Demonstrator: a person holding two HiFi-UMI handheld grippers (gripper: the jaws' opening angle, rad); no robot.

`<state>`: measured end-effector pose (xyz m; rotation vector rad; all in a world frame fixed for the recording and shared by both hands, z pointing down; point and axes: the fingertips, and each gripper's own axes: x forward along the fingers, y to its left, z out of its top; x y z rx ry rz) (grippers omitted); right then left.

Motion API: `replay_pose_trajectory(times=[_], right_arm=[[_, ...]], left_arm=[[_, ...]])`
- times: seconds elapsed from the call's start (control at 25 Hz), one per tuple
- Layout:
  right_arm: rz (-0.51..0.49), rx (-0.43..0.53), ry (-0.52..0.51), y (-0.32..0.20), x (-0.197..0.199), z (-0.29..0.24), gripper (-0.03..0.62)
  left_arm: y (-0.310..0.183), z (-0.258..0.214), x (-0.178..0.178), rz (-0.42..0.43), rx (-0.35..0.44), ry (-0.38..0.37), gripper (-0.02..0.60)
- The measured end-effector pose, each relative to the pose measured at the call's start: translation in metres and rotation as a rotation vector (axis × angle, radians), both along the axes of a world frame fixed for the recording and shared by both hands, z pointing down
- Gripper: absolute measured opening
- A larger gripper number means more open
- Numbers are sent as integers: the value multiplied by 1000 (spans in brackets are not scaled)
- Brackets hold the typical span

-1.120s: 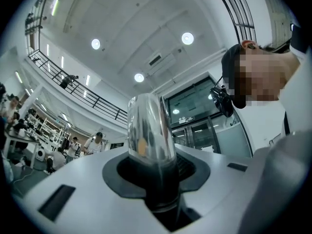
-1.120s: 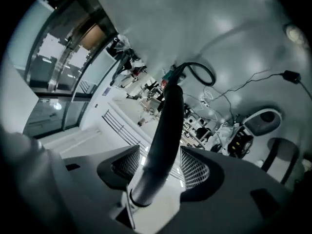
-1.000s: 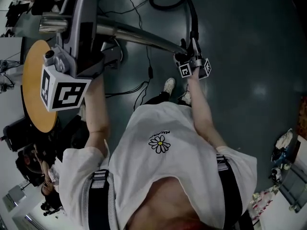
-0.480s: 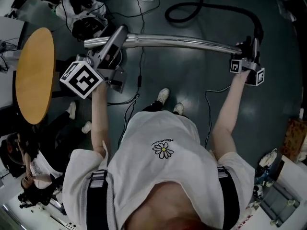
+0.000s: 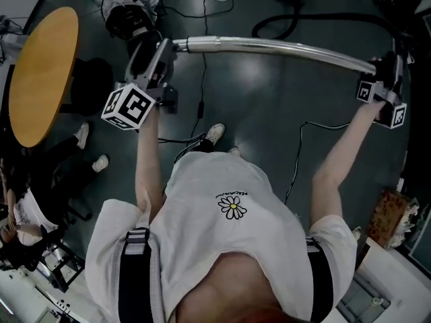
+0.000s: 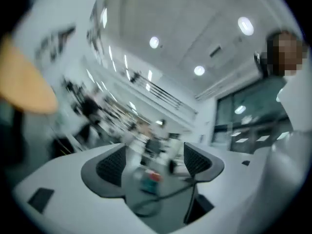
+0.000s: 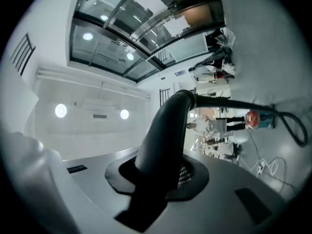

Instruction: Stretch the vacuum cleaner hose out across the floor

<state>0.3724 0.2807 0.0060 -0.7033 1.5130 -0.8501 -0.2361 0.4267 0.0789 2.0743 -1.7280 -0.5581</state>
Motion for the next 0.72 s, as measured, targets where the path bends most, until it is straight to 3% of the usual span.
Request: replay_pose_trajectory(times=[0.04,0.08,0.12,0.2,0.28,0.36,0.44,0.52,0.64,0.72], right_arm=[[40,-11,25,1,12,-3,118],[63,-15,69,4,19,-7,108],[59,-4,141,8,16,-15,88],[-8,29,365,9,-21,-35,71],[-143,39,625,5,-85,-46,69],[-347,49,873,18,-162,-40,69],[-601,75,1154,58,-233,-10,69],[-876,148,1516,119,-283,40,71],[-1239,273,1969,209,-305,101,71],[-1326,287,2185,233,-285,122,69]], left_arm=[[14,8,-43,-123,-15,-166,373],[31,18,-77,-179,-59,-318,373],[45,23,-95,-161,-104,-431,373],[51,12,-94,-56,-100,-532,371],[33,-13,-66,9,-2,-549,373],[7,-30,-22,86,84,-582,373],[-14,-39,36,213,146,-692,371],[-23,-44,98,350,232,-861,373],[-17,-58,171,508,414,-1075,373],[-5,-58,204,629,486,-1137,373]])
